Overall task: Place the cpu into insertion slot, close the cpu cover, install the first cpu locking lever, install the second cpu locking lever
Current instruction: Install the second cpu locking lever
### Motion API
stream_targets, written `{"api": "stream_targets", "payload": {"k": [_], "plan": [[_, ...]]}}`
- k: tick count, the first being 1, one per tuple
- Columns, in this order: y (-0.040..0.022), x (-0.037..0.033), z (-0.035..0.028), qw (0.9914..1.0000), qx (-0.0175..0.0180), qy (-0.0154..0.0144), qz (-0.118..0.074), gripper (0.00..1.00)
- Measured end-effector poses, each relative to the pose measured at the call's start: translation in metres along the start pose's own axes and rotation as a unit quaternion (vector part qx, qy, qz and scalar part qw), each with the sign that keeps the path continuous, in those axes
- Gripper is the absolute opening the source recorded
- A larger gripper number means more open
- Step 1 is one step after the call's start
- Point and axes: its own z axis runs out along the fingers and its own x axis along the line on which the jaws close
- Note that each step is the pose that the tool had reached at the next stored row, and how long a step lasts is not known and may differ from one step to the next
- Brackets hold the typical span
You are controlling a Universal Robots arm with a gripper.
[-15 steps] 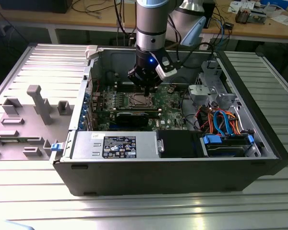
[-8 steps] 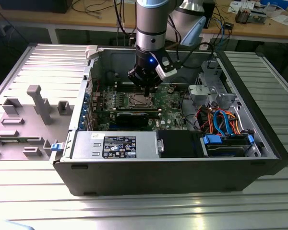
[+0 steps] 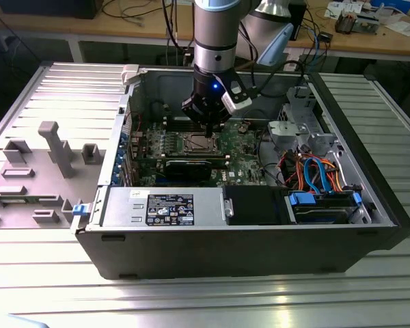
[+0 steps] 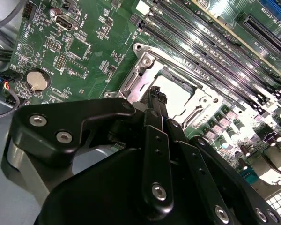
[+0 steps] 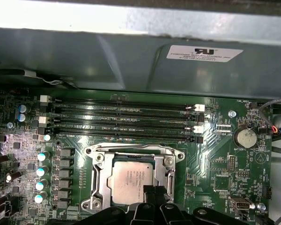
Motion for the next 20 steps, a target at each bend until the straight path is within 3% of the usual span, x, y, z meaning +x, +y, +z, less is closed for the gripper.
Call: {"api": "stream_targets", "payload": {"k": [3,6,12,16,20], "plan": [[0.0000,-0.0001,-0.0041,1.00000,0.0002,0.0000,0.000,0.11],[-0.0016,0.0001,-0.0044,1.00000,0.0002,0.0000,0.000,0.11],[-0.0124,0.0009,-0.0042,1.00000,0.0005,0.0000,0.000,0.11],[-0.0203,0.0013,-0.0041,1.00000,0.0027,0.0002,0.000,0.11],[-0.0221,0.0014,-0.0073,0.99999,0.0040,0.0009,0.000,0.11]]}}
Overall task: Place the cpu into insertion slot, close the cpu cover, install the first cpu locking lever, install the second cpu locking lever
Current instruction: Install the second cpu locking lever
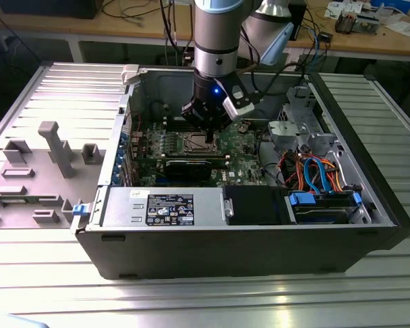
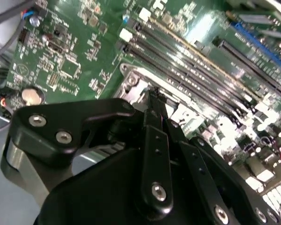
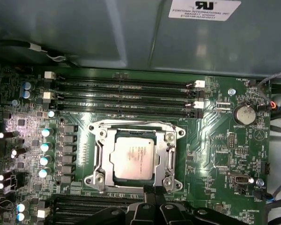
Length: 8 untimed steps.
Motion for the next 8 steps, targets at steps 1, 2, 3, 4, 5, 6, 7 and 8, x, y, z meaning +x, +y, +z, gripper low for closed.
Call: {"api": "stream_targets", "payload": {"k": [1,2,3,4,5,6,7,8], "plan": [[0.0000,0.0000,-0.0009,1.00000,0.0001,0.0008,0.000,0.11],[-0.0002,0.0000,-0.0009,1.00000,-0.0001,0.0010,0.000,0.11],[-0.0025,0.0004,-0.0010,1.00000,0.0001,0.0014,0.000,0.11],[-0.0040,0.0016,-0.0009,1.00000,0.0000,0.0014,0.000,0.11],[-0.0060,0.0054,-0.0006,1.00000,0.0000,0.0015,0.000,0.11],[-0.0069,0.0077,-0.0003,1.00000,0.0001,0.0015,0.000,0.11],[-0.0078,0.0096,-0.0001,1.00000,0.0000,0.0015,0.000,0.11],[-0.0087,0.0111,0.0002,1.00000,0.0000,0.0016,0.000,0.11]]}}
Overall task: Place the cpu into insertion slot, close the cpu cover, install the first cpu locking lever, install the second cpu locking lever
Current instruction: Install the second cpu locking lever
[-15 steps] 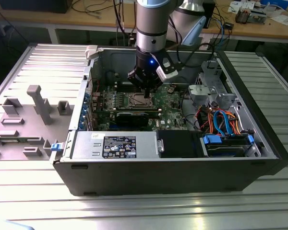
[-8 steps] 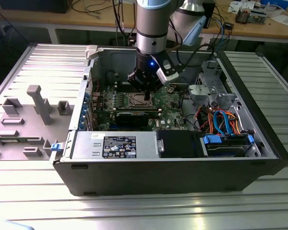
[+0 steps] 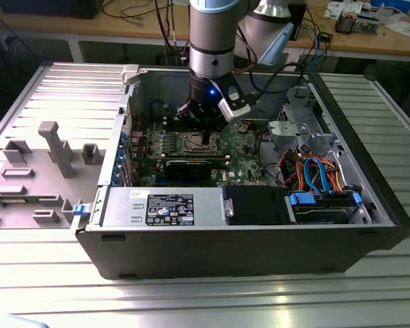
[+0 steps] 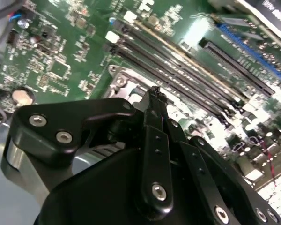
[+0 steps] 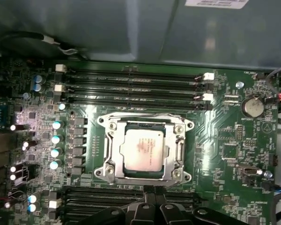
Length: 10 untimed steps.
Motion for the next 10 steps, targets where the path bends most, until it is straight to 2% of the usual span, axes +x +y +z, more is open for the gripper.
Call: {"api": "stream_targets", "payload": {"k": [3,5,7,10], "plan": [[-0.0049,0.0043,0.0014,1.00000,0.0000,0.0000,0.000,0.11],[-0.0107,0.0112,0.0037,1.00000,0.0001,0.0000,0.000,0.11],[-0.0109,0.0146,0.0042,1.00000,-0.0001,0.0000,0.000,0.11],[-0.0108,0.0155,0.0043,1.00000,-0.0002,0.0000,0.000,0.11]]}}
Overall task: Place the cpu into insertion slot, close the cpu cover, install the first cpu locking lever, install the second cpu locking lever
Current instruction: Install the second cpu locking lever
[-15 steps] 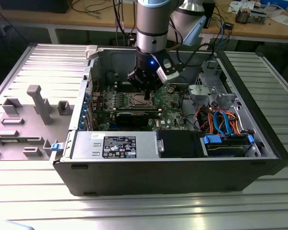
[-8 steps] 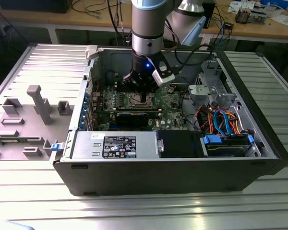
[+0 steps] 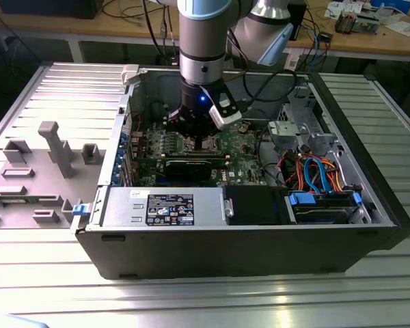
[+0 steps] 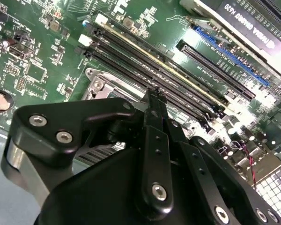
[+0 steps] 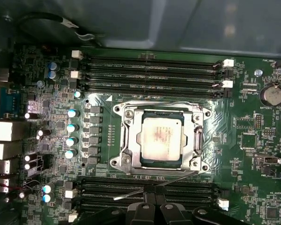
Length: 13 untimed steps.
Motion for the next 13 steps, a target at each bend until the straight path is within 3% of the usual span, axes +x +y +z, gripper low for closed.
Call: {"api": "stream_targets", "payload": {"k": [11,12,13], "plan": [[0.0001,0.0010,0.0004,1.00000,-0.0005,0.0000,0.000,0.11],[-0.0001,0.0011,0.0004,1.00000,-0.0011,0.0000,0.000,0.11],[-0.0008,0.0012,0.0004,0.99999,-0.0042,-0.0001,0.000,0.11]]}}
